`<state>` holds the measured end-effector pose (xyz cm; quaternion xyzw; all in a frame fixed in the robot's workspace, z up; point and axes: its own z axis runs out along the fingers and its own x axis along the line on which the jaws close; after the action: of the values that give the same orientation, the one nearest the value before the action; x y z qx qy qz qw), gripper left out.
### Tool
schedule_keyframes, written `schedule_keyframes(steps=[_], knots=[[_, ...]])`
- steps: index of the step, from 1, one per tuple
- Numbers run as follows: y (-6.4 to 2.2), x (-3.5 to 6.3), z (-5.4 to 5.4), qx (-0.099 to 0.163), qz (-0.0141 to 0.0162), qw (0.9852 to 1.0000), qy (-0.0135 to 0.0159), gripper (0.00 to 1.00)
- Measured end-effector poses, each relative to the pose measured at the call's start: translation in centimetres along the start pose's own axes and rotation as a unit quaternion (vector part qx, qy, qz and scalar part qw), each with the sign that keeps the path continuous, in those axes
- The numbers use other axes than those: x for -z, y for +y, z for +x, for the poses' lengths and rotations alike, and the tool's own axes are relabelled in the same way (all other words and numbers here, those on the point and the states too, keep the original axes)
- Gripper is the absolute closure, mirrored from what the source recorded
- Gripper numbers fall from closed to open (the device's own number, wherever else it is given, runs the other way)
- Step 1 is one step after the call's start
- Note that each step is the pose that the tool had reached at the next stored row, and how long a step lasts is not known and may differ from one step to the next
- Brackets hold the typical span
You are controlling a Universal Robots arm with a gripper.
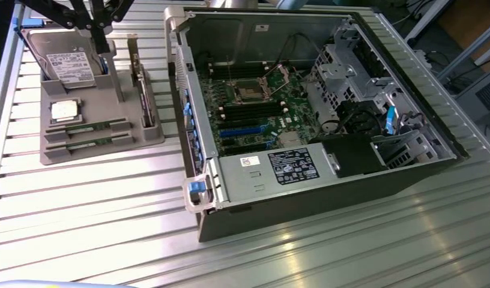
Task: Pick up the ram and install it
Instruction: 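Pick up the ram and move it above insertion slot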
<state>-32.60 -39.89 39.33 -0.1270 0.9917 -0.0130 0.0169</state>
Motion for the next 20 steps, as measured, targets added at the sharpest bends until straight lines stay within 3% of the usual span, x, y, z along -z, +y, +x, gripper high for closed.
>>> schedule_keyframes(steps=[9,20], knots=[[0.0,0.0,0.0,0.041,-0.0013,0.9992,-0.0013,0.89],[0.0,0.0,0.0,0.086,-0.0026,0.9963,-0.0026,0.89]])
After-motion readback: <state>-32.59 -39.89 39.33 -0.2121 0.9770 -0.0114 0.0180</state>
